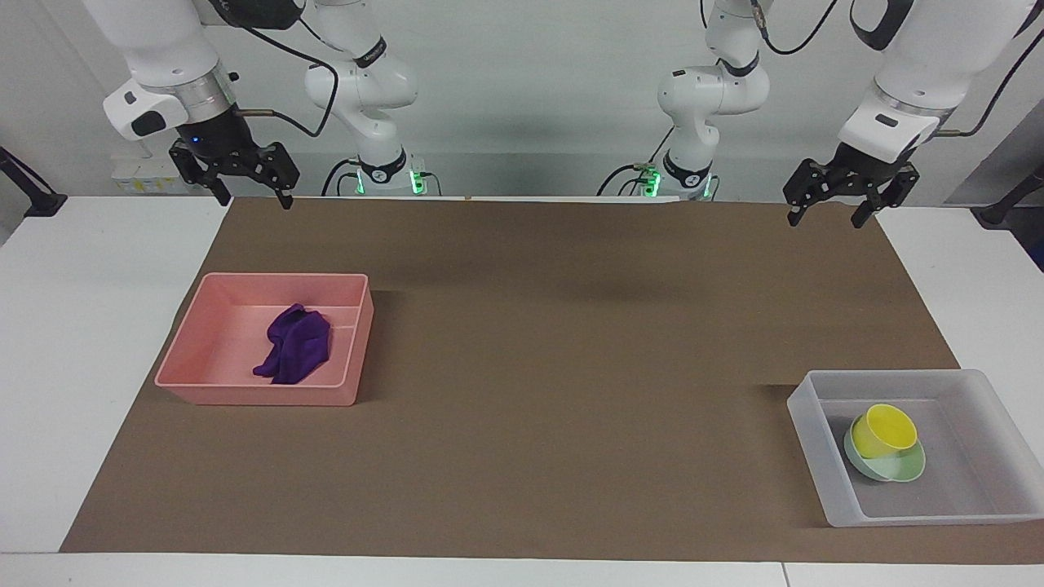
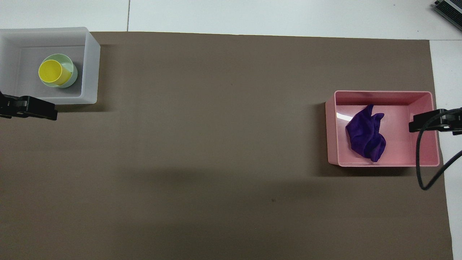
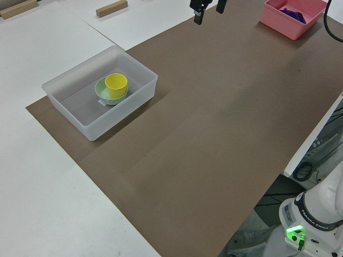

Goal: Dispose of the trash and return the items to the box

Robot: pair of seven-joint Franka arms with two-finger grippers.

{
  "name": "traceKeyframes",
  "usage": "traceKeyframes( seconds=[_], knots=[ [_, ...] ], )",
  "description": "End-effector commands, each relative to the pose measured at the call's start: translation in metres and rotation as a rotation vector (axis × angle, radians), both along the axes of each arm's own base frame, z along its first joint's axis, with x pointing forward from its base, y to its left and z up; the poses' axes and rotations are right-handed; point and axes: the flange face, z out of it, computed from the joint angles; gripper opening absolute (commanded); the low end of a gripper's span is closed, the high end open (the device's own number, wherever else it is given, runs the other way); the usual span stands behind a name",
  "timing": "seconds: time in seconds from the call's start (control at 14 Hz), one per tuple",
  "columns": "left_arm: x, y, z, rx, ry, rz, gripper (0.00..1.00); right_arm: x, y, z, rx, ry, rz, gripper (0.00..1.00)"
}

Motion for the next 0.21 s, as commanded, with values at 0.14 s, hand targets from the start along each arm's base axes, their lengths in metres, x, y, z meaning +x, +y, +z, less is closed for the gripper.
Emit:
traceKeyframes(
  seconds=[0.14],
  knots=[
    [-0.0078,0.0040,0.0034,0.021,0.009,0.019,1.00,-0.0086,-0.0005,0.0002,-0.021,0.006,0.016,1.00]
  ],
)
